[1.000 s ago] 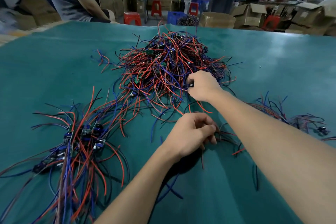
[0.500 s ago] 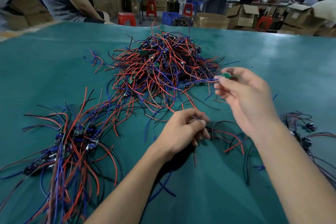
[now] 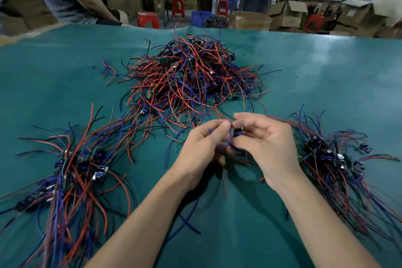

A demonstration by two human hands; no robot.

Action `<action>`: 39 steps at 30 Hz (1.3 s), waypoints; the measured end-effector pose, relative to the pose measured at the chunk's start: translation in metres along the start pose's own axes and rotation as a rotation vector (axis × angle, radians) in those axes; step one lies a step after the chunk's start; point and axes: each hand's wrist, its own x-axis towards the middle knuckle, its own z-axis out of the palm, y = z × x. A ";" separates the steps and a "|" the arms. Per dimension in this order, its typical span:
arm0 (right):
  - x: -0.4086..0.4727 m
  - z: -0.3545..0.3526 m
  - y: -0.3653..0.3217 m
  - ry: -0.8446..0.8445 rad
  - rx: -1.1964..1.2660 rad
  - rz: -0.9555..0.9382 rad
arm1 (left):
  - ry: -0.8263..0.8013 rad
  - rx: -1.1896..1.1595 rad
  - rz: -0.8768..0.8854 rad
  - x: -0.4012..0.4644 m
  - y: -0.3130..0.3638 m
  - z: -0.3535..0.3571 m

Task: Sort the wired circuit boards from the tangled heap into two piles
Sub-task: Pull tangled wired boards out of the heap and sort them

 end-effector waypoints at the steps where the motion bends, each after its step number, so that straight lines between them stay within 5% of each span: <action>1: 0.000 0.001 0.000 -0.006 0.013 0.013 | 0.016 -0.037 -0.016 0.001 0.000 -0.001; 14: 0.005 -0.006 0.003 0.083 0.106 0.111 | 0.089 0.089 0.046 0.003 -0.007 -0.007; 22: 0.007 -0.014 0.000 -0.092 0.179 0.248 | 0.144 0.100 0.052 0.002 -0.005 -0.005; 31: 0.012 -0.023 -0.002 0.156 0.215 0.141 | 0.117 0.086 0.042 0.000 -0.003 0.000; 39: 0.008 -0.019 0.006 -0.155 -0.122 0.010 | 0.114 0.090 0.099 -0.002 0.000 -0.001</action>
